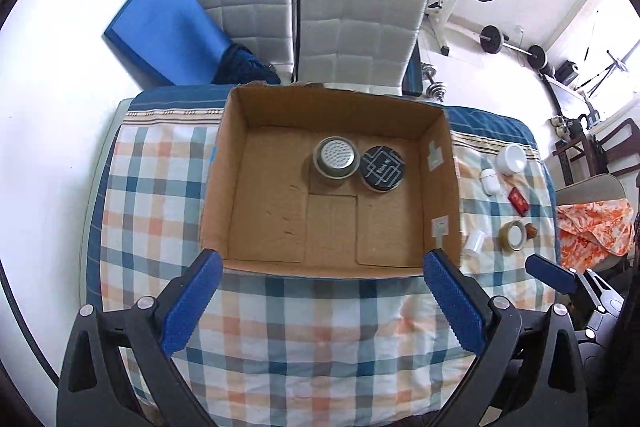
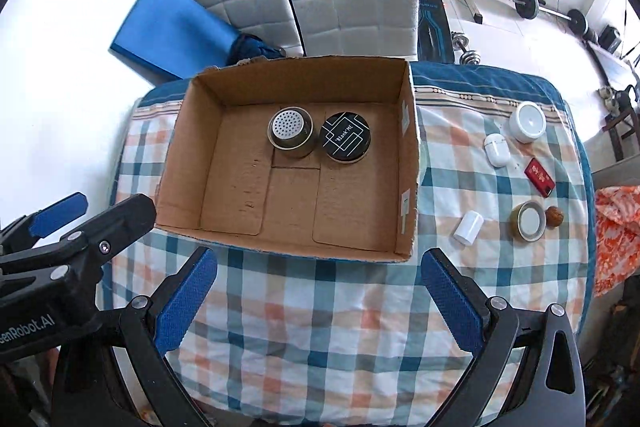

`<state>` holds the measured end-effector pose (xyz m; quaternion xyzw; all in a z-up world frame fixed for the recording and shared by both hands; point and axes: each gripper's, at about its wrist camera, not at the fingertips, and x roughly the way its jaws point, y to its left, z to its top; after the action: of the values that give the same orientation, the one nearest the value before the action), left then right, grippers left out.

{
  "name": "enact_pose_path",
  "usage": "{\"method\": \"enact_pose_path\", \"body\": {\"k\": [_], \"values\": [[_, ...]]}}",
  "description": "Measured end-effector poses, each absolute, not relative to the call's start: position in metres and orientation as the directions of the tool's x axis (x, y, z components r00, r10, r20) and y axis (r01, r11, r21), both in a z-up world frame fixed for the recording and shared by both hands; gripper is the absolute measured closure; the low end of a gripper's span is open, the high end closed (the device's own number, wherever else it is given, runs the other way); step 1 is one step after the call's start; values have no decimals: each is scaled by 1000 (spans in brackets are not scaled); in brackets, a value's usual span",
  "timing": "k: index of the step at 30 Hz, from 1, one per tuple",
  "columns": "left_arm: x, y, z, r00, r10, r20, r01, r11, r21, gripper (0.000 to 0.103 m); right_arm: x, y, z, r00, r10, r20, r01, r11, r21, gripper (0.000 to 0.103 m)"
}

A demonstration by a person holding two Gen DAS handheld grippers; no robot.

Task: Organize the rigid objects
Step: 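Open both tools and lift them out of the box, then grasp the metal lid with the right tool while the left tool reaches the white container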

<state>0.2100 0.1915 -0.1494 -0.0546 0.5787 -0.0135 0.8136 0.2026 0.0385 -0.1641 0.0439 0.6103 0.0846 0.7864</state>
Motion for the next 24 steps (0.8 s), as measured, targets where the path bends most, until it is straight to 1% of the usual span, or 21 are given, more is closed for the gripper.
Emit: {"method": "enact_pose_path", "body": {"k": [6, 11, 16, 20, 24], "values": [[213, 141, -141, 345, -119, -931, 12, 992, -122, 0, 201, -24, -153, 262, 177, -949, -4, 983, 182, 0], [233, 71, -158, 325, -167, -931, 80, 986, -149, 0, 207, -98, -164, 254, 98, -962, 99, 987, 126, 0], [260, 1, -203, 258, -150, -954, 123, 985, -122, 0, 217, -188, -210, 192, 7, -981, 241, 969, 54, 0], [283, -45, -253, 197, -97, -976, 140, 988, -70, 0, 234, -240, -263, 131, 39, -991, 311, 947, 78, 0], [305, -72, -299, 142, -42, -989, 131, 991, -23, 0, 253, -263, -323, 56, 82, -995, 364, 926, 97, 0]]}}
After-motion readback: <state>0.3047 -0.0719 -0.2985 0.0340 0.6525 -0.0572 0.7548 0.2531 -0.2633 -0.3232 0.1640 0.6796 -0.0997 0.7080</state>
